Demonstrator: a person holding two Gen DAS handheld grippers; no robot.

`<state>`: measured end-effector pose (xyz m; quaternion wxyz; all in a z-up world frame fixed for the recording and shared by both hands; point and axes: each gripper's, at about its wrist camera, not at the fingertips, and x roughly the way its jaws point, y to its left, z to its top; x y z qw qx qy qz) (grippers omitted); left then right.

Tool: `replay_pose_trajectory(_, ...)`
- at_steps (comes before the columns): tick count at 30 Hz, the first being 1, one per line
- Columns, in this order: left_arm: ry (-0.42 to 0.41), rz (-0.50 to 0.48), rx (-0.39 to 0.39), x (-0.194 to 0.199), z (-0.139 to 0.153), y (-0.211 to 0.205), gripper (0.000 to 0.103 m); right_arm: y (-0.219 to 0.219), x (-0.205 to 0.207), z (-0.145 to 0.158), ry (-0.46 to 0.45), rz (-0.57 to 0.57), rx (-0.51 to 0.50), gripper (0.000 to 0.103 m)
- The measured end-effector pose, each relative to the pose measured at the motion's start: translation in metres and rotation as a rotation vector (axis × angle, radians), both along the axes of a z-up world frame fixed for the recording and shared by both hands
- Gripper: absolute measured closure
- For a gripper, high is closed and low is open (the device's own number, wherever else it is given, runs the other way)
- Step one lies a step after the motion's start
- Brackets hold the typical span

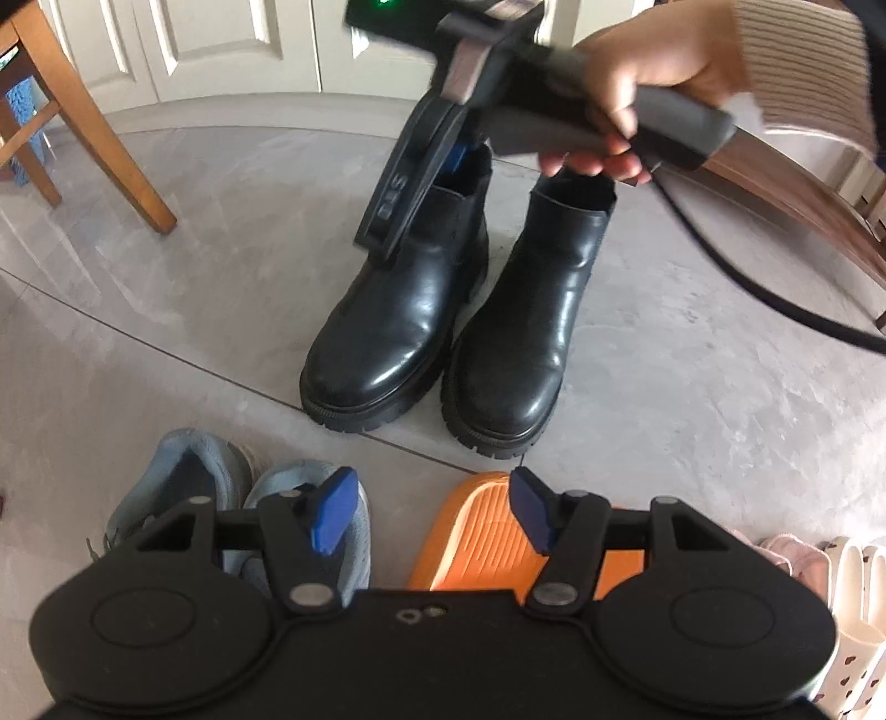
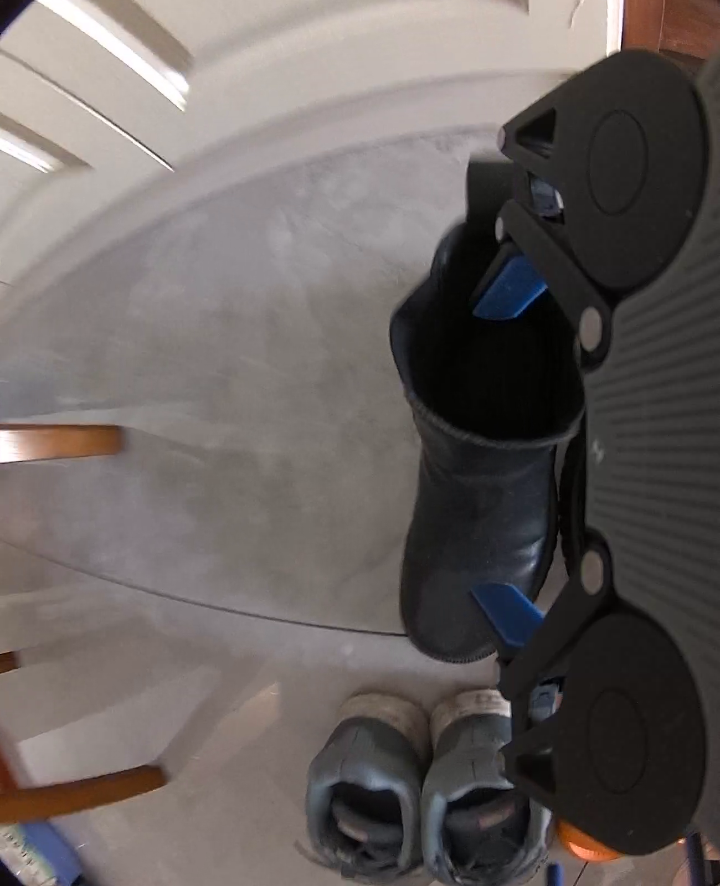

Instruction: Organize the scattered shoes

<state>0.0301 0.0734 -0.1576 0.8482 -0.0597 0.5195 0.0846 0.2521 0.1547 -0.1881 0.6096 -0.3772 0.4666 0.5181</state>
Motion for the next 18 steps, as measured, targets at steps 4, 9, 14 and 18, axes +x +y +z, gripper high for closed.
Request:
replay_pose_trajectory(4,-0.005,0.002,-0.004,-0.002,-0.002,0.006,0.042,0.018,0.005,-0.028,0.054,-0.031,-0.065,0.023)
replay_pose_trajectory(9,0.002,0.024,-0.009,-0.003,-0.008,0.015,0.042,0.02,0.01,-0.042,0.238,-0.131,-0.031,0.065)
replay_pose_trajectory(14,-0.007,0.033,-0.028,-0.001,-0.008,0.018,0.042,0.006,0.009,-0.037,0.267,-0.174,0.045,0.076)
replay_pose_trajectory(18,-0.009,0.023,-0.014,-0.003,-0.005,0.015,0.042,-0.01,0.011,-0.039,0.32,-0.248,0.147,0.081)
